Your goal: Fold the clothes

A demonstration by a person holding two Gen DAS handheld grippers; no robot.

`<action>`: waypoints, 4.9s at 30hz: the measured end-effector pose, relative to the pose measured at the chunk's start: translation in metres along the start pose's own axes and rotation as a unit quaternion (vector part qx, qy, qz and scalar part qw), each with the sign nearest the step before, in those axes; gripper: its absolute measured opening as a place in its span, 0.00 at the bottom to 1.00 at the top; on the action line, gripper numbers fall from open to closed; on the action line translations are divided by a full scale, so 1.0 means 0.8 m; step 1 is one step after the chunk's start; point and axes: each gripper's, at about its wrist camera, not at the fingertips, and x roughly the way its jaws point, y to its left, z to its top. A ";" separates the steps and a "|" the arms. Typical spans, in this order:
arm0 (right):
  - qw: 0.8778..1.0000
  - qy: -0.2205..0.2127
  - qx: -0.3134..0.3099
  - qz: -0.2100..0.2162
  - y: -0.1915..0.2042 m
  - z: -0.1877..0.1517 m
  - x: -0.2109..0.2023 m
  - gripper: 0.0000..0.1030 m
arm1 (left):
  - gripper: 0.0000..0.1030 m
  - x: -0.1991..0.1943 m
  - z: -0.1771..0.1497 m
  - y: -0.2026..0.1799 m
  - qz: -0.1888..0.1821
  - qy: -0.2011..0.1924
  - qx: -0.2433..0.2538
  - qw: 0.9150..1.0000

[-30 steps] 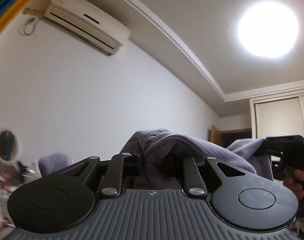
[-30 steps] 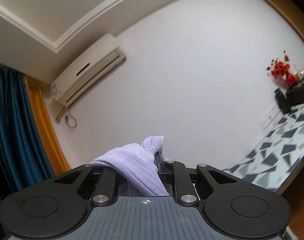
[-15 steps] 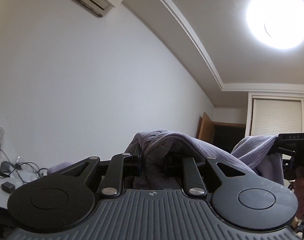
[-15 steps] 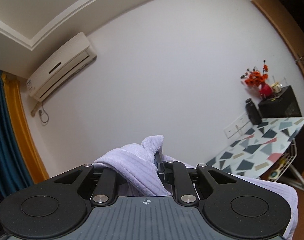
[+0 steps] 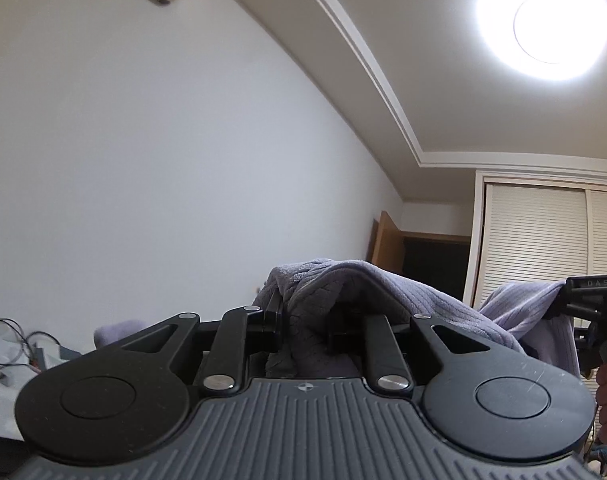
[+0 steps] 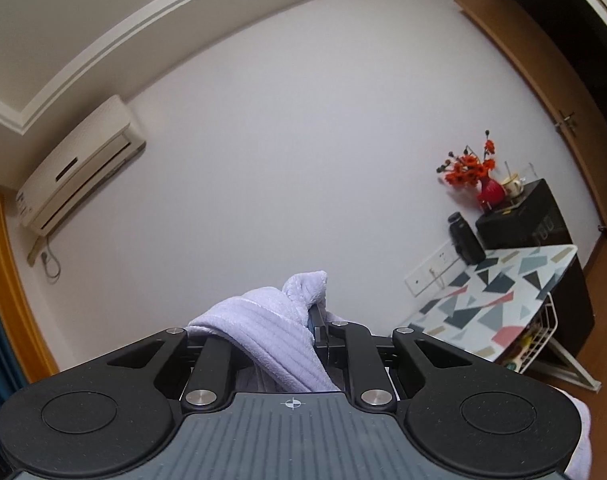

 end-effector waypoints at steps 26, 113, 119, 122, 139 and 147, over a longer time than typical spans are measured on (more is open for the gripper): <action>0.995 0.011 -0.007 0.098 -0.053 0.099 0.493 0.14 | 0.18 0.272 0.063 0.213 0.044 -0.053 0.039 0.997; 0.898 0.358 -0.228 0.117 -0.246 -0.135 0.893 0.22 | 0.98 0.614 -0.255 0.390 0.292 0.377 0.130 0.869; 0.909 0.349 -0.217 0.074 -0.297 -0.119 0.854 0.22 | 0.98 0.669 -0.306 0.373 0.234 0.410 0.179 0.863; 0.910 0.362 -0.193 0.051 -0.318 -0.127 0.843 0.31 | 0.98 0.684 -0.319 0.363 0.208 0.415 0.203 0.862; 0.898 0.410 -0.154 -0.032 -0.286 -0.178 0.861 0.72 | 0.76 0.656 -0.329 0.377 0.211 0.446 0.217 0.842; 0.907 0.383 -0.110 -0.138 -0.326 -0.172 0.851 0.47 | 0.54 0.642 -0.330 0.361 0.210 0.463 0.190 0.840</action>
